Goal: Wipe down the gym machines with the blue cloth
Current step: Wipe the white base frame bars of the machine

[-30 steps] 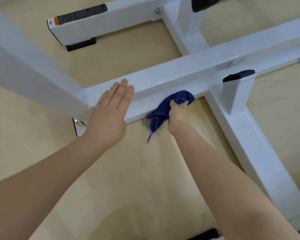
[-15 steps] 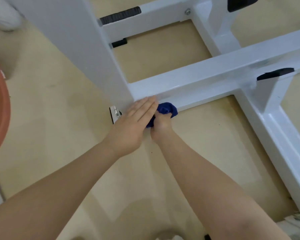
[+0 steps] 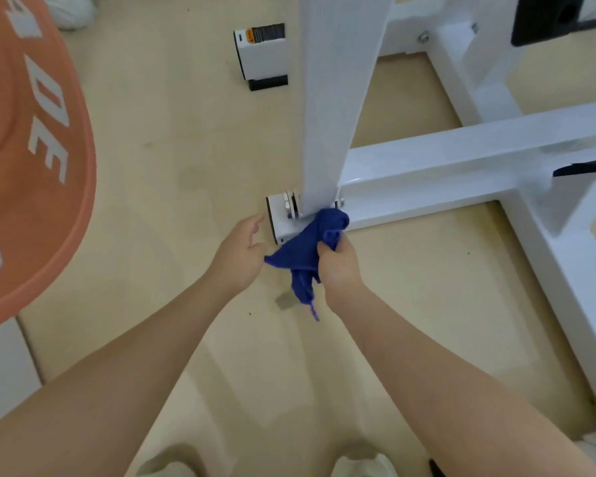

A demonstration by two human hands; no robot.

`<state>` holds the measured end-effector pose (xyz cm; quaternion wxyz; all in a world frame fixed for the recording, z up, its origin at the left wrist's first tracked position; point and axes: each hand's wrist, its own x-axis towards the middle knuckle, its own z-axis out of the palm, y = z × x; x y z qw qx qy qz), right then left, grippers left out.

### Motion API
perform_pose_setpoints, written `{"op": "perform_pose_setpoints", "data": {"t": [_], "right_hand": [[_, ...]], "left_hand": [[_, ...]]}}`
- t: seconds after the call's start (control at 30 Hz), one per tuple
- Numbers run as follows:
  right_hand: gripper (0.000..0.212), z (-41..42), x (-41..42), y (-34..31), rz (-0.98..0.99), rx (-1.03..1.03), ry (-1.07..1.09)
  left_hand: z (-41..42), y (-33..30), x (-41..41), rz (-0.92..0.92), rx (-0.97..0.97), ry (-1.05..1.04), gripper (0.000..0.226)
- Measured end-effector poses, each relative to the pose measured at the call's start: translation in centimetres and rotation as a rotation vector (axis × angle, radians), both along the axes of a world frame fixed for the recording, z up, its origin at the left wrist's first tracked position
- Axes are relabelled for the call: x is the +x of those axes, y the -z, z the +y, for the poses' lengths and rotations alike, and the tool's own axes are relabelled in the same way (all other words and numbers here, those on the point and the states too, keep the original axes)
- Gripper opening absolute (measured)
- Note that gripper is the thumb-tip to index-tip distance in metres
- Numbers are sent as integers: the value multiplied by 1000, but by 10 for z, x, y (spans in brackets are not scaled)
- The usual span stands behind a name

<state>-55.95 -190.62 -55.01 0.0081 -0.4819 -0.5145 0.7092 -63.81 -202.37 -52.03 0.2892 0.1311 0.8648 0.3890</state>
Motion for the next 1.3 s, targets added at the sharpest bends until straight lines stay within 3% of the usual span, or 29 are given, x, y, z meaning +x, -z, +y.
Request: {"op": "perform_pose_setpoints", "data": {"t": [0.1,0.17,0.23,0.3,0.4,0.47,0.57,0.67,0.73,0.8,0.9,1.0,1.13,1.2,1.3], "right_hand": [[33,-28,13,0,61,528,-458],[42,-41,8,11,140,886,-737],[58,-45,-10,21,121,1169,-939],[54,-40,-35,28,93,1480,-1002],[59,-31,-70,31,-278,1917,-1164],[52,-36,-87,38,-488,1924,-1267],[53,-49,-88,33,-667,1780,-1332],[51,-51,-57,25,-646,1936,-1404],[56,-42,-56,22,-749,1994,-1520],[55,-30,-85,24,-682,2170,-1377],[39,-33,-110,30,-659,2004,-1380],[39,-41,-71,36,-543,1932,-1404],[32,-24,-36,43,-195,1920,-1414],[34,-11,-24,37,-32,1733,-1278],[54,9,5,37,-122,1426,-1075]], "left_hand": [[10,2,-6,-480,203,-374,29],[10,6,-12,-639,321,-503,23],[4,10,-20,-635,366,-559,27],[-4,15,-28,-592,393,-604,24],[-16,23,-38,-572,360,-547,12],[-22,28,-41,-589,304,-498,11],[-27,32,-42,-626,301,-481,13],[-30,35,-42,-638,343,-435,45],[-31,34,-45,-630,343,-422,50],[-32,34,-47,-618,350,-422,49],[-35,37,-47,-606,347,-408,49],[-36,36,-43,-593,322,-387,49],[-28,31,-32,-557,353,-382,45],[-20,30,-22,-524,343,-323,44],[-4,30,-14,-426,300,-110,39]]}}
